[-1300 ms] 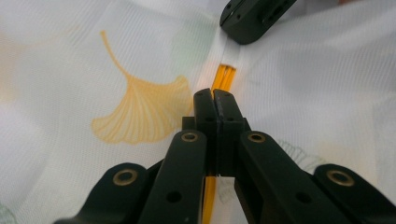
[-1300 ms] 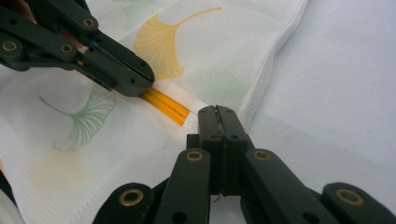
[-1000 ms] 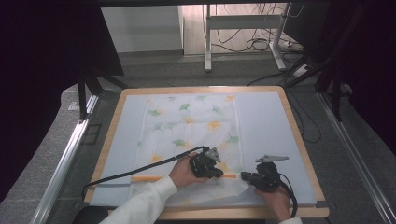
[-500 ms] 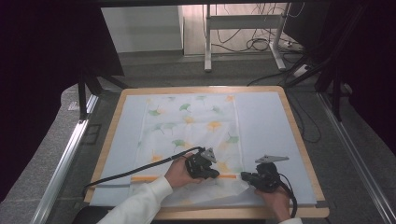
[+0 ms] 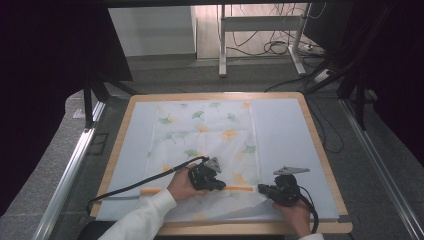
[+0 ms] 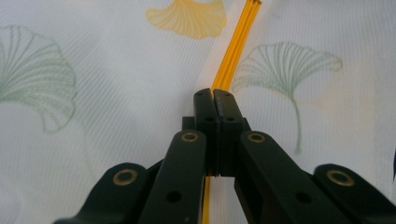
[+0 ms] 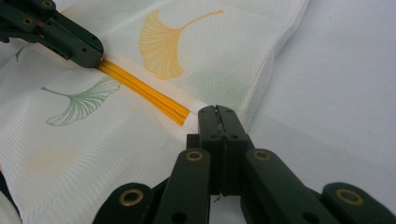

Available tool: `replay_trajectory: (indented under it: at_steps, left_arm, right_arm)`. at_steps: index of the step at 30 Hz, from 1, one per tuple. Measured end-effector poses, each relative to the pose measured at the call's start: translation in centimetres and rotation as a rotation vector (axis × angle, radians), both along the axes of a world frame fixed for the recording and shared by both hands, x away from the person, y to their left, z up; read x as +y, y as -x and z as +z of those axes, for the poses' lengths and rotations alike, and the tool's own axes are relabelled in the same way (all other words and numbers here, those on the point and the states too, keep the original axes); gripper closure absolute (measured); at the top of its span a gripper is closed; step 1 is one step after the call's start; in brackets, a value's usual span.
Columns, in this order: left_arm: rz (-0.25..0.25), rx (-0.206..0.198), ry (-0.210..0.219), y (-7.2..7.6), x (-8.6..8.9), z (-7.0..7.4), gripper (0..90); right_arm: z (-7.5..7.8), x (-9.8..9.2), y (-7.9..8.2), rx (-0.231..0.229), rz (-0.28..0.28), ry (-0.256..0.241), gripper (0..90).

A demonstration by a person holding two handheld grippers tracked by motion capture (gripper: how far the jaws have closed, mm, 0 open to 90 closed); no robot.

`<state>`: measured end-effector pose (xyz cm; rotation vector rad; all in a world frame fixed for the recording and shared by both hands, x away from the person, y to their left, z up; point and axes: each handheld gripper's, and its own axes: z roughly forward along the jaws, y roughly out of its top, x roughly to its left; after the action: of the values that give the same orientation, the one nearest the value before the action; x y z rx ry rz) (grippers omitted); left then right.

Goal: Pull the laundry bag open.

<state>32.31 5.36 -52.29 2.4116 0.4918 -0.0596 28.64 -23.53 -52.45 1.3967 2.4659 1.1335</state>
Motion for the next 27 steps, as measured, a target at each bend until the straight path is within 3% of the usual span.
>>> replay_trajectory:
  at_steps: [15, 23, 27]
  left_arm:
    - [0.021, 0.008, 0.001, 0.3, 1.0, -0.1, 90.0]
    - [0.021, -0.015, -0.014, 0.5, 1.1, 0.0, 90.0]
    - [0.031, 0.005, -0.004, 0.4, 1.5, -0.1, 90.0]
  right_arm:
    - [0.0, 0.0, 0.0, -0.008, 0.002, -0.001, 89.6]
    - [0.0, 0.0, 0.1, -0.007, 0.001, 0.0, 89.6]
    - [0.0, 0.0, 0.1, -0.007, 0.001, 0.0, 89.5]
